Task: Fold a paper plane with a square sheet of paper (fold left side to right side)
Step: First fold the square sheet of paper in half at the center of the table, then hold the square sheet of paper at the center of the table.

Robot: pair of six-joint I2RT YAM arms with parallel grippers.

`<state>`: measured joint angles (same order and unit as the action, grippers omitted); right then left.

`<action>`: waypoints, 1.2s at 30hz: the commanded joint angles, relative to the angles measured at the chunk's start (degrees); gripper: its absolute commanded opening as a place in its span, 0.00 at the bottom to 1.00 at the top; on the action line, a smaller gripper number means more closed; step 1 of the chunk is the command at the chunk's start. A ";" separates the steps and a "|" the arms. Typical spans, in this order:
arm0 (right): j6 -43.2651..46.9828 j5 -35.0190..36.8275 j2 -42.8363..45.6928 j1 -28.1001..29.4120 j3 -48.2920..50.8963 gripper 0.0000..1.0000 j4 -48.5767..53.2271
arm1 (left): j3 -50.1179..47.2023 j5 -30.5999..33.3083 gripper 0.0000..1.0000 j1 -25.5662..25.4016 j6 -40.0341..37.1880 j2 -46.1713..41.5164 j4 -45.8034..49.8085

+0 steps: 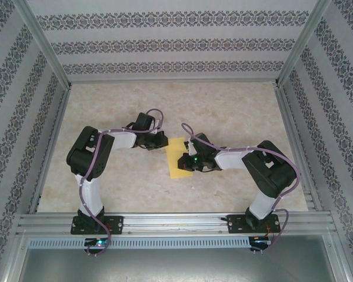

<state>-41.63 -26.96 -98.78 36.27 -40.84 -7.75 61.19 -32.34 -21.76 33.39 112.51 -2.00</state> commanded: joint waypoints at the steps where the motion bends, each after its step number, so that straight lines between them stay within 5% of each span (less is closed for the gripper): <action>1: 1.46 5.19 -3.04 0.42 3.39 0.00 10.65 | 2.56 7.81 0.06 3.11 -2.61 2.64 1.31; 16: -3.36 3.08 -2.74 0.28 6.09 0.00 3.75 | 11.34 6.42 0.07 5.59 -4.64 5.79 6.15; 29: -9.60 4.61 -1.11 0.94 8.67 0.00 -5.95 | -6.77 0.85 0.06 1.66 -0.78 -14.27 1.44; 36: -8.99 5.09 -0.77 0.93 8.23 0.00 -5.52 | -11.39 -3.23 0.06 -3.94 6.07 -13.14 -7.78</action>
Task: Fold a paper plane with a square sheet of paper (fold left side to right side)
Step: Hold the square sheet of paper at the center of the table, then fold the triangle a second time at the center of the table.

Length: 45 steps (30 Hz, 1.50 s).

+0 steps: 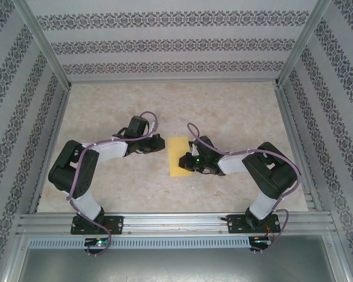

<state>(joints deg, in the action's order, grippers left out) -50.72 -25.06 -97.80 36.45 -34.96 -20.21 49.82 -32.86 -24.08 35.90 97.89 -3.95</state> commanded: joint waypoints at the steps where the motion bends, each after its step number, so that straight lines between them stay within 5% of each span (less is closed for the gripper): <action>1: 0.18 3.10 -1.98 0.49 2.27 0.00 6.85 | 0.62 -2.73 0.06 -2.28 3.50 2.26 -5.90; 15: 0.60 1.57 -1.81 0.95 1.31 0.00 6.85 | 3.35 1.92 0.06 -4.45 0.94 8.11 -0.07; 33: 7.63 -4.87 14.03 -7.08 -1.43 0.33 21.96 | 3.36 4.88 0.06 -5.46 -0.46 9.20 4.29; 45: 7.69 -10.16 12.79 -8.41 2.17 0.37 23.16 | 3.26 5.11 0.05 -5.63 -0.22 8.68 4.46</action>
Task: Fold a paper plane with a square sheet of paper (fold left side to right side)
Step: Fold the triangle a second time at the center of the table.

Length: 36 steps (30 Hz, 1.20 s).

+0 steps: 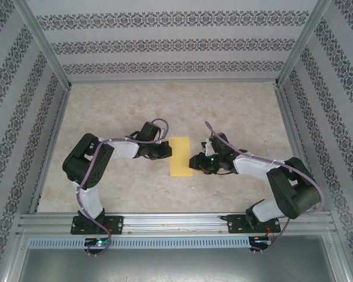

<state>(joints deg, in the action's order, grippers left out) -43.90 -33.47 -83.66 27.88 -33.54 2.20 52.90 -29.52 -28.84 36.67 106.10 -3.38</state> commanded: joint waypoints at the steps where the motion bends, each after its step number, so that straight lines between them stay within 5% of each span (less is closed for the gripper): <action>1: 0.76 -1.51 -1.73 0.26 0.92 0.37 0.47 | 0.24 1.79 0.06 -0.87 -0.98 0.50 3.98; 36: -1.65 -3.96 -9.22 -1.02 -3.29 0.31 -8.71 | -0.61 1.82 0.06 -0.87 -0.98 -0.26 3.45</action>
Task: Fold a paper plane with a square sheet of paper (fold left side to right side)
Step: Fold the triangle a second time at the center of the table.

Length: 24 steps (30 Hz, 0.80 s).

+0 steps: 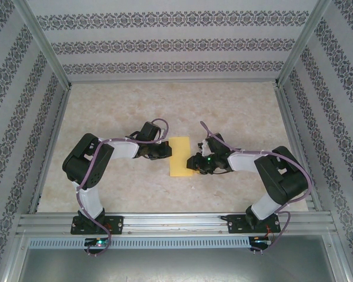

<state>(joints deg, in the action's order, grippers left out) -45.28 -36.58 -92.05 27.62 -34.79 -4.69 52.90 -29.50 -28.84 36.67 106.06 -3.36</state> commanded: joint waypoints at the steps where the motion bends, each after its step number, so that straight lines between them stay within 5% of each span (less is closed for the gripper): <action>1: 0.00 -0.95 -1.06 -0.99 -2.72 0.30 -1.75 | -0.56 1.81 0.06 -0.84 -1.11 -0.16 3.37; 15: 3.21 -3.41 -9.15 -5.09 -10.15 0.28 -2.92 | -1.32 1.65 0.06 -0.85 -0.90 -0.89 2.41; 24: 4.04 -4.12 -11.03 -6.05 -10.84 0.14 -1.61 | -1.50 1.51 0.07 -0.84 -1.06 -2.28 1.63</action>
<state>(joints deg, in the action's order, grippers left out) -42.85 -39.20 -102.21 22.22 -44.53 -6.66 52.25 -29.26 -28.88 36.64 105.38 -3.38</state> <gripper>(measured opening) 0.144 0.067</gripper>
